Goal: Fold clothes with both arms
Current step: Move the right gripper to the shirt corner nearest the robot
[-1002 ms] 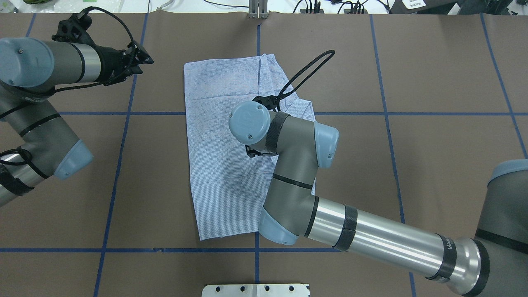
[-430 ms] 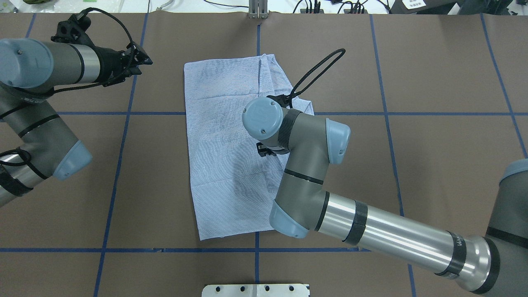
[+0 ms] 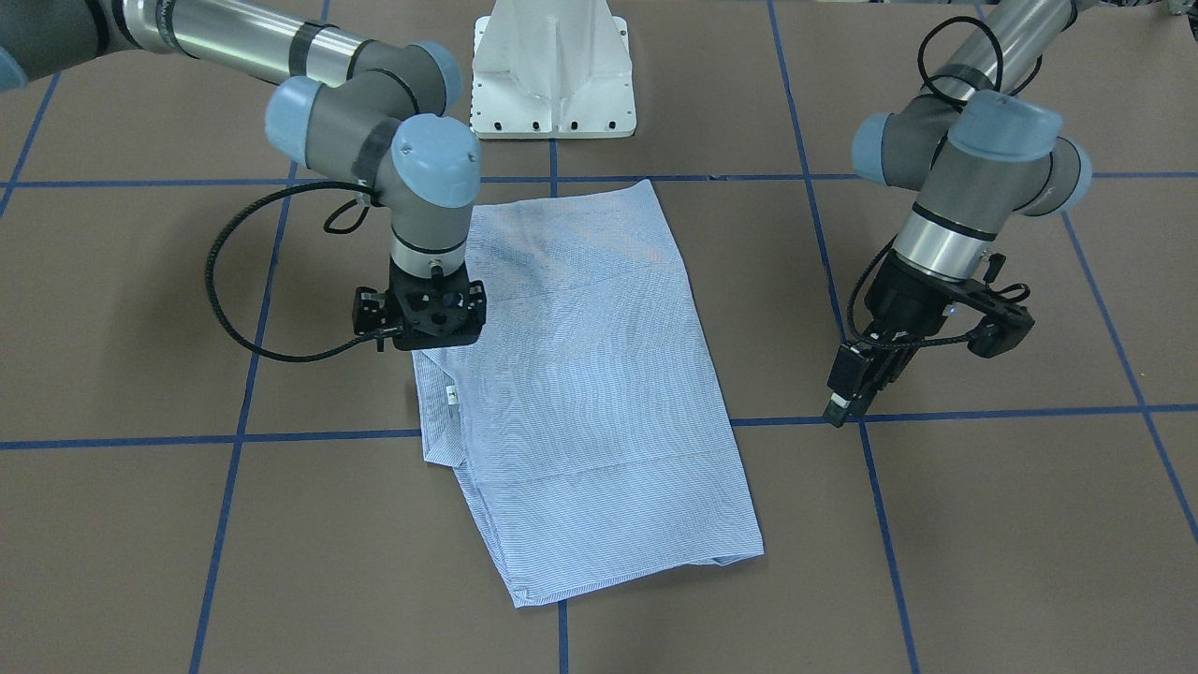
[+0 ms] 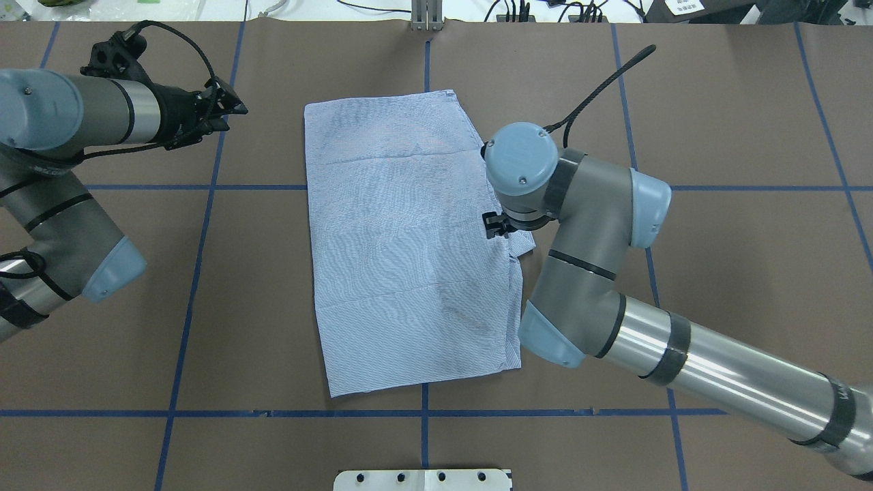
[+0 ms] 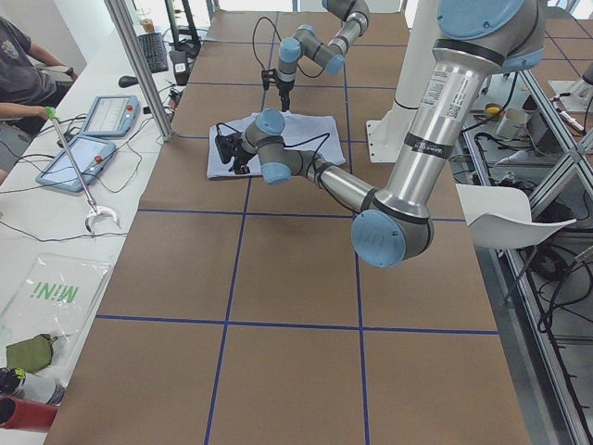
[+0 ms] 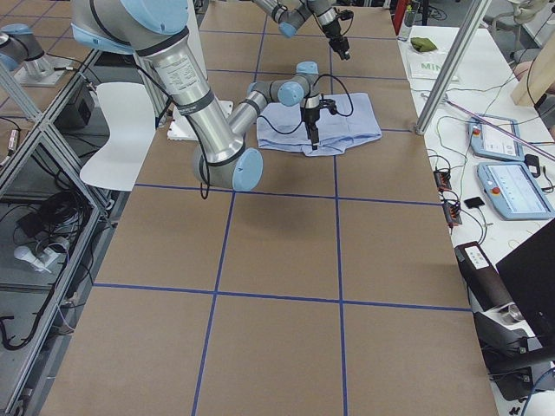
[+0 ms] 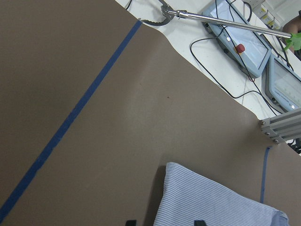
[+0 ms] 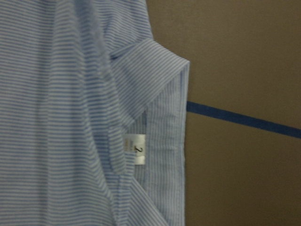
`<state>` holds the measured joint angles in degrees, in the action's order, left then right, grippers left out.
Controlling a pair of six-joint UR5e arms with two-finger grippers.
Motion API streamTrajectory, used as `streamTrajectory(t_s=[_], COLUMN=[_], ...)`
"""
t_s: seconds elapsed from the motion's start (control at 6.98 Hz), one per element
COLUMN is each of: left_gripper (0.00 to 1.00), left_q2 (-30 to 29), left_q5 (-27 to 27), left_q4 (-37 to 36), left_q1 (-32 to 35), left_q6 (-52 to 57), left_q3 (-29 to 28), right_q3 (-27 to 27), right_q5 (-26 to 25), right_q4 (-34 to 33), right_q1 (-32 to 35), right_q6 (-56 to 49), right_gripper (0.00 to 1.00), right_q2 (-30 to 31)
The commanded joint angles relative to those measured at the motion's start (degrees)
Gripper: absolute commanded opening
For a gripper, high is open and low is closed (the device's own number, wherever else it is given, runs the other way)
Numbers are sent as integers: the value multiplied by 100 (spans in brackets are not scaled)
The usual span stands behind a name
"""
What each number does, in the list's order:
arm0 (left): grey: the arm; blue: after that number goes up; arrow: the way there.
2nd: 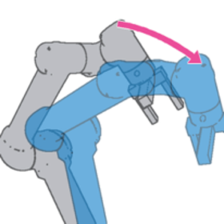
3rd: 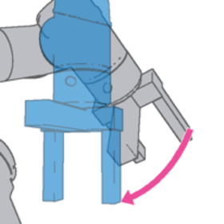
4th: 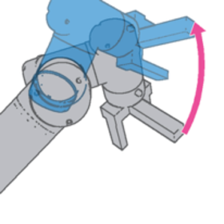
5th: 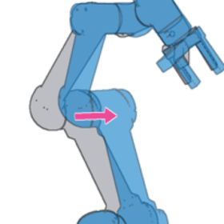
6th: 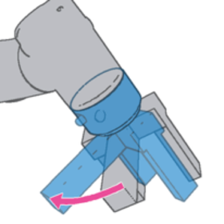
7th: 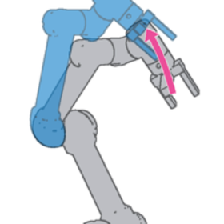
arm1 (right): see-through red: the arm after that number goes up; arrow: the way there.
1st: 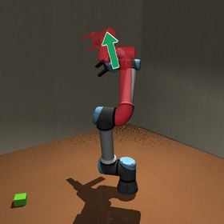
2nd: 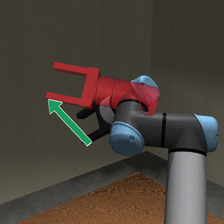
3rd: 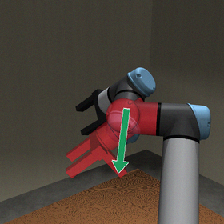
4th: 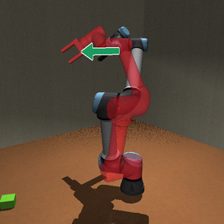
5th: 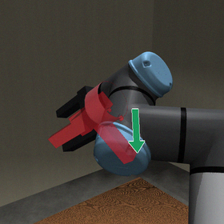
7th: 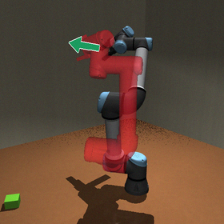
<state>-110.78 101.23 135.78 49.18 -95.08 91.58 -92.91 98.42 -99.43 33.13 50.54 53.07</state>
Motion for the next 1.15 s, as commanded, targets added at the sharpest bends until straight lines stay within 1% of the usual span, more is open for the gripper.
streamTrajectory(t_s=[0.0, 0.14, 0.29, 0.43, 0.57, 0.72, 0.86, 1.0], left_gripper=[51, 51, 51, 51, 51, 51, 51, 51], left_q2=[48, 31, 31, 48, 48, 39, 39, 48], left_q5=[19, 19, 19, 19, 19, 19, 19, 19], left_q4=[1, 1, 1, 1, 1, 1, 1, 18], left_q1=[-5, -5, -5, -5, -5, -5, -5, -14], left_q6=[16, 7, 7, 7, 7, 7, 7, 7], left_q3=[0, 27, 36, 36, 36, 36, 36, 36], right_q3=[-456, -735, -1051, -1237, -1456, -1719, -1879, -1898], right_q5=[29, 29, 20, -6, -94, -321, -775, -997], right_q4=[3, -14, 12, 81, 82, 91, 91, 91], right_q1=[45, 19, -190, -445, -700, -946, -1288, -1622], right_q6=[8, 530, 1536, 2738, 4230, 5819, 6853, 7760], right_gripper=[100, 100, 100, 100, 100, 100, 100, 98], right_q2=[362, 362, 423, 424, 432, 615, 660, 757])
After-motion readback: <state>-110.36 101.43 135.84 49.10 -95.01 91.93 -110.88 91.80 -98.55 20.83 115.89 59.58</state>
